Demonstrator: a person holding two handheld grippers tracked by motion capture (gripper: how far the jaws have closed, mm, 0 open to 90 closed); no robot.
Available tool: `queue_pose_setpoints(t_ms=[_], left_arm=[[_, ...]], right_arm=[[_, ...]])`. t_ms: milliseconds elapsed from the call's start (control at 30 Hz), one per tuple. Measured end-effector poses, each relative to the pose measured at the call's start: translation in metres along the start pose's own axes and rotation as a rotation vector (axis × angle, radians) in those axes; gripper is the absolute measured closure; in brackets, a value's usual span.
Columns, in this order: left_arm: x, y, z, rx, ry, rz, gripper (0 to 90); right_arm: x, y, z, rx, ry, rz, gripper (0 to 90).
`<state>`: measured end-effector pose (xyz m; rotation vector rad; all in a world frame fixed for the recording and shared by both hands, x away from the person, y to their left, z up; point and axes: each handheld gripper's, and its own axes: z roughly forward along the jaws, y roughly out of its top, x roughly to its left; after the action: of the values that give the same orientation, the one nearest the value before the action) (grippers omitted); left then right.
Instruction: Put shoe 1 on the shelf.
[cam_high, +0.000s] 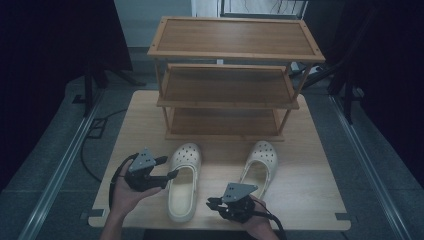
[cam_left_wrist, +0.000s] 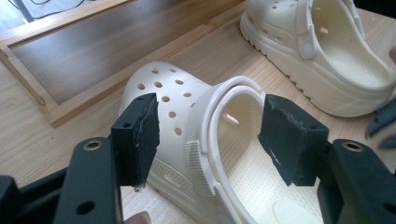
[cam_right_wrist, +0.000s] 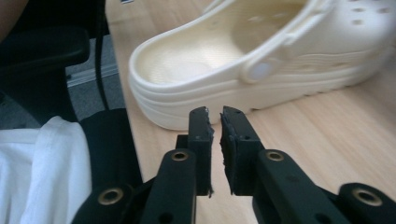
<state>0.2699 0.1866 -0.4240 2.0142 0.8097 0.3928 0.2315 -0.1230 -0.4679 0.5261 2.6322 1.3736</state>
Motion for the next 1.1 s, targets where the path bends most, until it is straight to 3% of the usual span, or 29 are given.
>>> queue_pose_setpoints(t_ms=[200,333,367,533,633,667,1000,1033,1100], left_arm=[[-0.004,0.015,-0.005,-0.038,-0.019,0.037,36.3],[-0.006,0.026,-0.008,-0.018,-0.045,0.112,35.7],[-0.006,0.026,-0.008,-0.018,-0.045,0.112,35.7],[0.001,0.037,-0.006,0.055,-0.088,0.189,36.2],[0.004,0.041,0.001,0.115,-0.11,0.25,37.1],[0.005,0.044,0.007,0.156,-0.121,0.294,37.5],[0.008,0.055,0.032,0.266,-0.223,0.396,44.2],[0.008,0.057,0.036,0.293,-0.238,0.419,44.8],[0.008,0.057,0.04,0.301,-0.243,0.434,46.5]], right_arm=[[-0.013,-0.003,-0.014,-0.013,-0.039,0.013,74.2],[-0.019,-0.005,-0.019,-0.013,-0.057,0.025,71.1],[-0.019,-0.005,-0.019,-0.013,-0.057,0.025,71.1],[-0.021,-0.003,-0.023,-0.018,-0.07,0.025,68.9],[-0.023,-0.004,-0.024,-0.017,-0.073,0.033,68.7],[-0.024,-0.005,-0.023,-0.013,-0.071,0.035,68.6],[-0.027,-0.009,-0.023,0.004,-0.076,0.039,68.2],[-0.027,-0.009,-0.023,0.003,-0.078,0.042,68.2],[-0.028,-0.01,-0.024,0.005,-0.079,0.049,68.2]])
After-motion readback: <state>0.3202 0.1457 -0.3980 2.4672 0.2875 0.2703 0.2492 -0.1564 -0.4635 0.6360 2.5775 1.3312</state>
